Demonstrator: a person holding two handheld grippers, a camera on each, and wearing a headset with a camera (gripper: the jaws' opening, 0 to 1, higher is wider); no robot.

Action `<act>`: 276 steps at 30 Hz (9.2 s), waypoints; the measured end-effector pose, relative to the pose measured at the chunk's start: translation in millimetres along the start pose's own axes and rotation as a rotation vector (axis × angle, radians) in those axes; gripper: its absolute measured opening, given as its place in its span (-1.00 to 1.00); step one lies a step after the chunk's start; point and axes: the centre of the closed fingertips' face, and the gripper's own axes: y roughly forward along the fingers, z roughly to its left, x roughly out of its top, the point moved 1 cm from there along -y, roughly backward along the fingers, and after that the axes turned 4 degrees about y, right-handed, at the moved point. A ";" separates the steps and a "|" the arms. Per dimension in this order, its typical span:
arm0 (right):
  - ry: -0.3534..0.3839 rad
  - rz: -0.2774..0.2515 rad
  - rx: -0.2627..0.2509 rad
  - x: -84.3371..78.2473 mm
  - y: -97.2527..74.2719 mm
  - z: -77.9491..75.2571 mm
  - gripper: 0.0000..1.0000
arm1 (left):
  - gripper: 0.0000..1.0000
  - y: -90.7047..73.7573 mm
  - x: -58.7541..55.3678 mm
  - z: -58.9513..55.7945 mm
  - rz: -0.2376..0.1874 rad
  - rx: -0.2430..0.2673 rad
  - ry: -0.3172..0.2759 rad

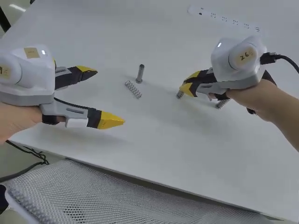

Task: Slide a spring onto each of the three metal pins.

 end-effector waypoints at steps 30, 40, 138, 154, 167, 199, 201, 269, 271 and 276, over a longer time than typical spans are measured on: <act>0.268 -0.242 -0.059 10.2 -61.3 7.3 -0.45 | 0.86 2.7 19.2 -7.5 0.026 -0.021 0.031; 0.302 -0.264 -0.071 -2.5 -74.0 18.3 -0.46 | 0.85 3.0 21.6 -6.7 0.030 -0.016 0.031; 0.088 0.020 0.085 46.1 84.7 73.0 -0.76 | 0.74 -17.4 0.9 -5.5 0.043 0.011 -0.028; 0.006 -0.039 0.098 42.8 28.2 71.6 -0.76 | 0.68 -4.5 16.8 -22.6 0.054 -0.041 0.014; -0.082 -0.043 0.137 28.7 -9.9 75.0 -0.76 | 0.57 24.6 24.2 -40.9 0.067 -0.143 0.034; -0.385 -0.064 0.187 3.9 -43.5 95.4 -0.76 | -0.19 63.9 35.9 -79.5 0.050 -0.349 0.090; -0.383 -0.075 0.190 5.9 -45.8 96.3 -0.76 | -0.24 65.2 38.0 -80.9 0.040 -0.355 0.094; -0.245 -0.115 0.204 -3.3 -62.8 100.7 -0.67 | -0.85 69.8 50.2 -107.5 -0.024 -0.507 0.134; -0.244 -0.116 0.203 -3.6 -62.6 100.8 -0.68 | -0.85 70.5 49.2 -108.5 -0.019 -0.512 0.132; -0.247 -0.114 0.211 -3.2 -63.0 101.4 -0.74 | -0.86 70.9 47.4 -110.6 -0.012 -0.524 0.136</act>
